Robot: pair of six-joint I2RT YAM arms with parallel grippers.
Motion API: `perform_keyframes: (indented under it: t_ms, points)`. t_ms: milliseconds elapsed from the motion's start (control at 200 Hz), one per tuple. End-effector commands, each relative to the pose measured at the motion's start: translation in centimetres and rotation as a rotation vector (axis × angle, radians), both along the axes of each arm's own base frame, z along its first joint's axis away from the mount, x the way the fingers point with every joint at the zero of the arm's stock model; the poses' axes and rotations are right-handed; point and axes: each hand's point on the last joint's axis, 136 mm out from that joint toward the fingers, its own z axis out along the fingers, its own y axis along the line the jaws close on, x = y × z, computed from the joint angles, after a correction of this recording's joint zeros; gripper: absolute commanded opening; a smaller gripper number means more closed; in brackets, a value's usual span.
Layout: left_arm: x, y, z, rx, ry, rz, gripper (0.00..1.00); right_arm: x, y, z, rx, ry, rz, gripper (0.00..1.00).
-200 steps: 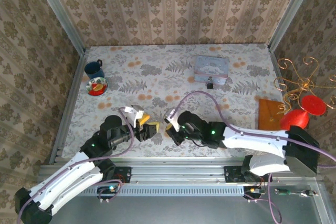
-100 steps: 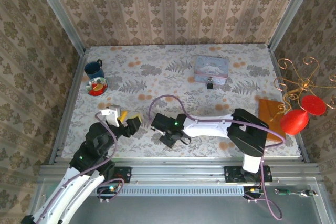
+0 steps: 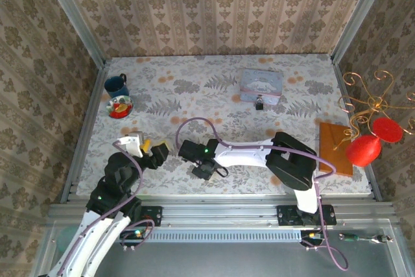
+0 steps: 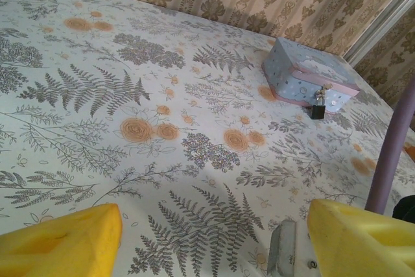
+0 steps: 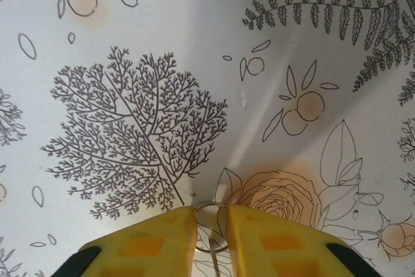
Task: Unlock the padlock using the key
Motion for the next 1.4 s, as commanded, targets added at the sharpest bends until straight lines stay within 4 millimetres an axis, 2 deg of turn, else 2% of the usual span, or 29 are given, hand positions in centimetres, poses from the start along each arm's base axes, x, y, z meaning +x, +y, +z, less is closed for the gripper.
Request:
perform_keyframes:
  t_ms: [0,145,310,395,595,735,995,1075,1395]
  points:
    - [-0.1,-0.1,-0.9,-0.014,0.025,-0.009,0.76,-1.8,-1.3,-0.4,-0.013,0.073,0.005,0.27]
    - [-0.1,-0.2,-1.1,-0.024,0.029,-0.013,0.76,-2.1,-1.0,0.9,0.055,0.075,-0.005,0.3]
    - [-0.1,-0.3,-1.2,-0.029,0.033,-0.018,0.76,-1.8,-1.7,1.7,0.111,0.077,-0.055,0.34]
    - [-0.1,-0.3,-1.3,-0.028,0.037,-0.018,0.76,-1.7,-1.3,2.3,0.182,0.077,-0.059,0.37]
    - [-0.1,-0.4,-1.7,-0.034,0.045,-0.021,0.76,-1.2,-2.4,2.8,0.256,0.078,-0.147,0.4]
    - [0.0,-0.4,-2.0,-0.039,0.05,-0.017,0.76,-1.2,-2.6,2.7,0.304,0.09,-0.207,0.41]
    - [0.0,-0.5,-2.3,-0.044,0.057,-0.019,0.76,-0.7,-2.1,2.8,0.421,0.146,-0.45,0.45]
    - [0.0,-0.5,-2.3,-0.047,0.057,-0.019,0.76,-0.5,-2.5,2.5,0.415,0.15,-0.517,0.45]
    - [-0.1,-0.6,-2.4,-0.052,0.063,-0.03,0.76,-0.7,-3.1,1.0,0.391,0.183,-0.637,0.36]
